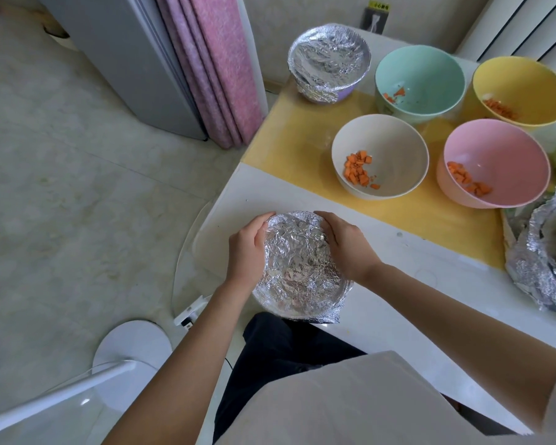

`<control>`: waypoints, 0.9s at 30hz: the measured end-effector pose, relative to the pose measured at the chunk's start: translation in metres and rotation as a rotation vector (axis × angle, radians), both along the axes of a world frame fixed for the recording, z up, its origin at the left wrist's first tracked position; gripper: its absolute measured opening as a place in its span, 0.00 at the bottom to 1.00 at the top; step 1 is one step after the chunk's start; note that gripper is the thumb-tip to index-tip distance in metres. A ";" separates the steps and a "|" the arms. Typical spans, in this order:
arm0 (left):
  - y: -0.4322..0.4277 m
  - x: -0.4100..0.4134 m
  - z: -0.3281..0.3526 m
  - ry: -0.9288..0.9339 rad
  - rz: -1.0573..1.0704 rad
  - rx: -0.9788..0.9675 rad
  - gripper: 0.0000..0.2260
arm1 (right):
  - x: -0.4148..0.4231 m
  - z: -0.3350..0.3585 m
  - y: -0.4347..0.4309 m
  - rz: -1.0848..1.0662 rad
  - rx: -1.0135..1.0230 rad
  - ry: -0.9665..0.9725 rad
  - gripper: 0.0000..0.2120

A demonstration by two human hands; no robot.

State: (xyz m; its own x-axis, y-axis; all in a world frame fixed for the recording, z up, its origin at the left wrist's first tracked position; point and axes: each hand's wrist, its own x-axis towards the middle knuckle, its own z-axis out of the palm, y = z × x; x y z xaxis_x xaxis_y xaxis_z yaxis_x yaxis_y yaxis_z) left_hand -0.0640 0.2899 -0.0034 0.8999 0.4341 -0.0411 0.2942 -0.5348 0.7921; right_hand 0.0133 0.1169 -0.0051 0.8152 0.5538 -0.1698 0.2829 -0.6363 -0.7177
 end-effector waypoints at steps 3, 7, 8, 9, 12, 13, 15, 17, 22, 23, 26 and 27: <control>-0.001 0.000 0.000 0.010 0.007 0.021 0.13 | 0.011 0.008 0.004 0.157 -0.058 -0.140 0.19; -0.001 0.000 -0.001 0.058 -0.001 0.046 0.13 | 0.027 0.014 0.024 0.329 -0.165 -0.168 0.20; -0.001 0.000 -0.001 0.073 -0.001 0.043 0.13 | 0.029 0.014 0.029 0.357 -0.187 -0.141 0.19; -0.001 0.000 0.000 0.082 0.002 0.041 0.13 | 0.031 0.012 0.032 0.368 -0.183 -0.116 0.18; -0.002 0.000 0.003 0.079 0.020 0.053 0.12 | 0.033 0.008 0.037 0.326 -0.126 -0.094 0.14; -0.003 0.000 0.004 0.075 0.028 0.062 0.12 | 0.033 0.007 0.037 0.308 -0.113 -0.100 0.13; -0.003 0.000 0.005 0.071 0.038 0.077 0.12 | 0.033 0.006 0.038 0.282 -0.092 -0.102 0.12; -0.003 0.001 0.005 0.068 0.042 0.089 0.12 | 0.033 0.006 0.038 0.273 -0.070 -0.104 0.11; -0.004 0.001 0.004 0.055 0.050 0.092 0.11 | 0.032 0.006 0.038 0.259 -0.063 -0.104 0.10; -0.004 0.001 0.004 0.056 0.051 0.085 0.12 | 0.033 0.006 0.038 0.266 -0.064 -0.093 0.11; -0.005 -0.001 0.004 0.064 0.074 0.052 0.13 | 0.033 0.010 0.037 0.310 -0.080 -0.041 0.13; -0.007 -0.002 0.004 0.064 0.101 0.042 0.13 | 0.033 0.012 0.037 0.318 -0.092 -0.039 0.15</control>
State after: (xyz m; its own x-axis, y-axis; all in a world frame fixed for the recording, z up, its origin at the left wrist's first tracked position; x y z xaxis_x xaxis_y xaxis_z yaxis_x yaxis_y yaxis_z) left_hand -0.0657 0.2832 0.0010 0.8478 0.5247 -0.0775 0.3976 -0.5320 0.7476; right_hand 0.0465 0.1536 0.0072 0.6105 0.7655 -0.2030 0.5038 -0.5732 -0.6462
